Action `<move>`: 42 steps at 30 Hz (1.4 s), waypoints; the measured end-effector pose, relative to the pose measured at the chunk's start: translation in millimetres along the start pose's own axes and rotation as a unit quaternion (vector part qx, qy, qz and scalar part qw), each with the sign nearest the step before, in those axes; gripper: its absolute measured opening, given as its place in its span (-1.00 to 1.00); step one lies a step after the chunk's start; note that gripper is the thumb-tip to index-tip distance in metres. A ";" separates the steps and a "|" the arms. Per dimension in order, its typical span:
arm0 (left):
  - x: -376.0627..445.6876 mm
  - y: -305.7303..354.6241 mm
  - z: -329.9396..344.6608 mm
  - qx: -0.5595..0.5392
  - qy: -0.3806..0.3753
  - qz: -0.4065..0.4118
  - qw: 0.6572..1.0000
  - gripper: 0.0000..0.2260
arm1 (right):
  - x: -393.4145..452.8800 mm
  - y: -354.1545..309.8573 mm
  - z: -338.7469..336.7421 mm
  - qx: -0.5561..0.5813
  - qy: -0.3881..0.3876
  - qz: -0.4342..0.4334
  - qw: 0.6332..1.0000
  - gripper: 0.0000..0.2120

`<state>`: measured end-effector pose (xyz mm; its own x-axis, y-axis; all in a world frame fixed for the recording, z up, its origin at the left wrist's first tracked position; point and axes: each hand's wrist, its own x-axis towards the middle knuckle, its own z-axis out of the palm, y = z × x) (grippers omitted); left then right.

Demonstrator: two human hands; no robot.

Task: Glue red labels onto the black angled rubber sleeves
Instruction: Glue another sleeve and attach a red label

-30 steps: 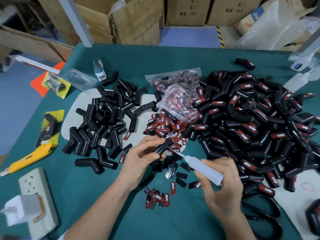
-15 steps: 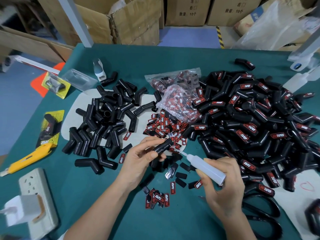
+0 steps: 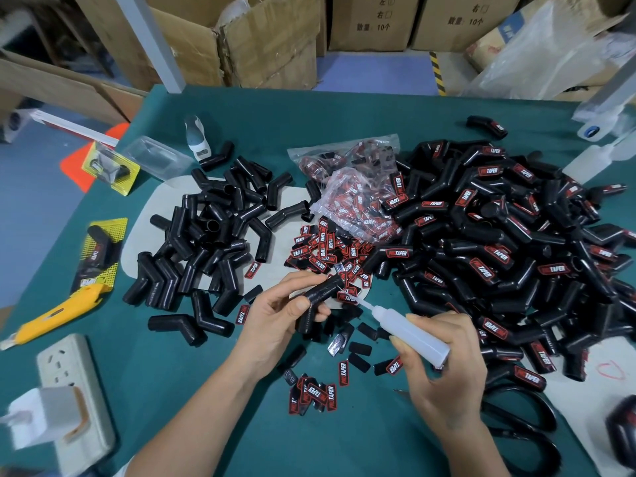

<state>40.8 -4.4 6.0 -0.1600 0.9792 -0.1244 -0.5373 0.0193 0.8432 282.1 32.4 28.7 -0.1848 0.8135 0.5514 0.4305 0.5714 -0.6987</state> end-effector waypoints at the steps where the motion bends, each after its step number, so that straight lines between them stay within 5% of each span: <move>1: -0.2 0.2 0.7 -0.001 0.000 -0.001 1.000 -0.55 | -0.2 -0.3 0.1 0.000 -0.003 0.000 1.000 -0.75; 42: -2.8 7.5 7.5 -0.015 0.024 -0.018 0.999 -0.48 | 0.1 -5.2 1.8 0.021 -0.013 -0.001 1.000 -0.76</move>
<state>43.5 -5.4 16.6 -0.1801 0.9671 -0.1798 -0.5675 0.0471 0.8220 278.3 29.7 31.5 -0.2092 0.8152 0.5401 0.3923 0.5759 -0.7172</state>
